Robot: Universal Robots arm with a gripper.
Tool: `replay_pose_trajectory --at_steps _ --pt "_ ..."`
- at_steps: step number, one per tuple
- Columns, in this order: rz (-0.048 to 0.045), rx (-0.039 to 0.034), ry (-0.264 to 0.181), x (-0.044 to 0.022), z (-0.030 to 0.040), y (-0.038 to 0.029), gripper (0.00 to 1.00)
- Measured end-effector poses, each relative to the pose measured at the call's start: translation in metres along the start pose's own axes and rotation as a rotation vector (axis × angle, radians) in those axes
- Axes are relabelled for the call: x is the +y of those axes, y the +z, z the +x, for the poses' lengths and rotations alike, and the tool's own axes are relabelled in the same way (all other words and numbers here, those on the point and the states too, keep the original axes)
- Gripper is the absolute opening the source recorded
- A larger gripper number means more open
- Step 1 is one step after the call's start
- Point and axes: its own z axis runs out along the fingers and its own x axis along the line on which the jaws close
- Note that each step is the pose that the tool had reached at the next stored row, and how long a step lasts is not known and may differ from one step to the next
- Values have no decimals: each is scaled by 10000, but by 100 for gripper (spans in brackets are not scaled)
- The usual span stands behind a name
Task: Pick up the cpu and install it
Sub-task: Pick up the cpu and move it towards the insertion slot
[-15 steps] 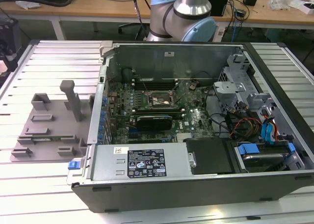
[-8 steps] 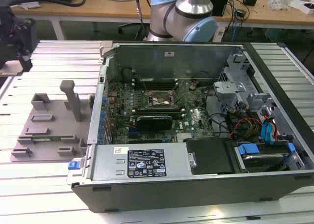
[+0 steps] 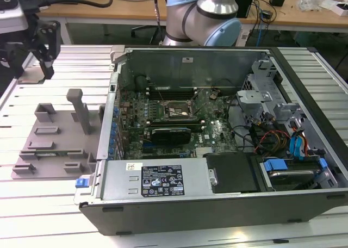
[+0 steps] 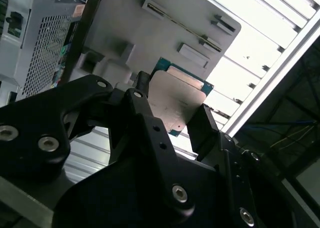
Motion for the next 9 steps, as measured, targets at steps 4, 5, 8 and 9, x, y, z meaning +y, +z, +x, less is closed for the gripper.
replay_pose_trajectory --at_steps 4,5,8,9 --pt "1 0 -1 0 -141 -2 55" --pt "0 0 -2 0 -202 -3 55" --pt "2 1 -1 1 -319 -5 55" --pt "0 0 -1 1 -373 -5 55"
